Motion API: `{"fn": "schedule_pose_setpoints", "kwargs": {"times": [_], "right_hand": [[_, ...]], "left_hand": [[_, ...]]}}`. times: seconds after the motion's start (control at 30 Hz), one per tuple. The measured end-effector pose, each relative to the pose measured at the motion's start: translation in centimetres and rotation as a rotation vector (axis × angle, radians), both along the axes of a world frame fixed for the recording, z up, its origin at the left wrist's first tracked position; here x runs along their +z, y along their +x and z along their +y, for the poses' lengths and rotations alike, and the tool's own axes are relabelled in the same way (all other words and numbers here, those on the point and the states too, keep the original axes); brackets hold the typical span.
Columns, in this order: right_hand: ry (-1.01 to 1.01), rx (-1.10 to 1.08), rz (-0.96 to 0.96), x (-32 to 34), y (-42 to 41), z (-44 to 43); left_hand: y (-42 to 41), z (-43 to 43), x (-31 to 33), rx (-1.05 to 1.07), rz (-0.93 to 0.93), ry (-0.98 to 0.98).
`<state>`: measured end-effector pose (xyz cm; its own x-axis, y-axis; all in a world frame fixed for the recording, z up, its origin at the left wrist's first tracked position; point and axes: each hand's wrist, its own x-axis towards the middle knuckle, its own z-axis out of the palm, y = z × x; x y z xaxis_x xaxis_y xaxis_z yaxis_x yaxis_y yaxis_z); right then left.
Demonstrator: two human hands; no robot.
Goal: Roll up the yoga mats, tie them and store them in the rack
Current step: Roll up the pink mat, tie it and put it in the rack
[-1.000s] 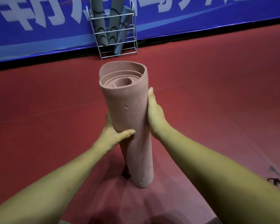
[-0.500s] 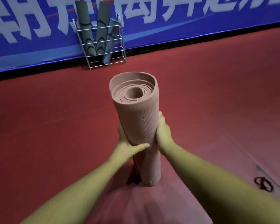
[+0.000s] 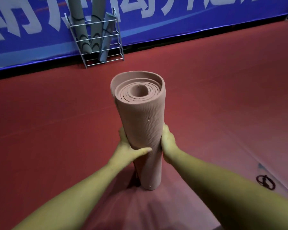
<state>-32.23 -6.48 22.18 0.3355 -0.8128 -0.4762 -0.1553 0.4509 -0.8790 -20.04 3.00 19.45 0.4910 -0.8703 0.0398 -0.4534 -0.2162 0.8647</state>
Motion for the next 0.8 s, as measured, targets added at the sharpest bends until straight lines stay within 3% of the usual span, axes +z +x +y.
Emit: {"fn": "schedule_pose_setpoints", "kwargs": {"times": [0.1, 0.17, 0.23, 0.3, 0.37, 0.43, 0.5, 0.67, 0.8], "right_hand": [[-0.102, 0.029, 0.043, 0.6, 0.3, -2.3], [-0.306, -0.049, 0.011, 5.9, 0.2, -5.2], [-0.632, -0.058, 0.002, 12.9, -0.1, -7.4], [-0.922, 0.189, 0.149, 18.0, 0.5, -6.9], [-1.052, 0.498, 0.417, 19.5, 2.0, -5.5], [-1.091, 0.700, 0.726, 18.1, 2.8, -4.3], [-1.134, 0.747, 0.865, 16.1, 3.3, -3.9], [-1.127, 0.805, 0.878, 15.8, 3.6, -3.5], [-1.092, 0.811, 0.876, 16.1, 2.8, -3.8]], "left_hand": [[0.6, -0.5, -0.4, 0.009, 0.034, -0.005], [1.1, -0.7, -0.3, 0.007, 0.034, 0.009], [0.8, -0.9, -0.4, 0.004, 0.027, 0.053], [0.3, -1.2, -0.7, -0.004, 0.038, 0.063], [-0.1, -1.5, -0.6, 0.004, 0.060, 0.043], [-0.3, -1.5, -0.7, 0.024, 0.062, 0.042], [-0.5, -1.5, -1.0, 0.045, 0.070, 0.055], [-0.4, -0.8, -0.6, 0.052, 0.074, 0.056], [-0.2, -1.6, 2.8, 0.061, -0.012, -0.111]]}}
